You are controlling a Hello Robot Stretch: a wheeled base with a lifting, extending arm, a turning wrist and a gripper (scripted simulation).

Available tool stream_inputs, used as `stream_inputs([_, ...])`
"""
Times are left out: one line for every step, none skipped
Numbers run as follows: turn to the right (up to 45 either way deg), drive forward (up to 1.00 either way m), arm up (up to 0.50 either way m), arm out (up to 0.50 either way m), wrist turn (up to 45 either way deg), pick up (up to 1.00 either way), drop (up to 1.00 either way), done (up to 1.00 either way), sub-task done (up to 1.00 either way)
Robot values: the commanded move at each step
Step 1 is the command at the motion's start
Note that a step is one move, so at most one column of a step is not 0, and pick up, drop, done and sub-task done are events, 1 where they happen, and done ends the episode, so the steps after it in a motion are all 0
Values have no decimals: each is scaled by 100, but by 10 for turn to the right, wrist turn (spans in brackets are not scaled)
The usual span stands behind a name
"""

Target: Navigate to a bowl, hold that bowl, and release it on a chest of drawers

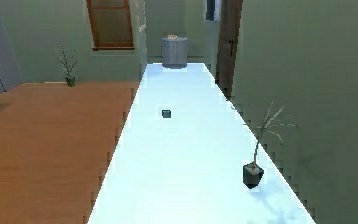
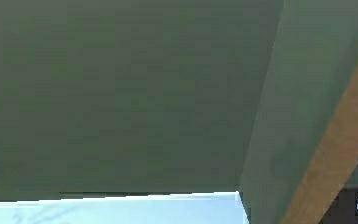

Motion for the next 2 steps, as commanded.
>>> stream_inputs([0, 5, 0, 0, 0, 0, 0, 0, 0])
stream_inputs([-210, 0, 0, 0, 0, 0, 0, 0, 0])
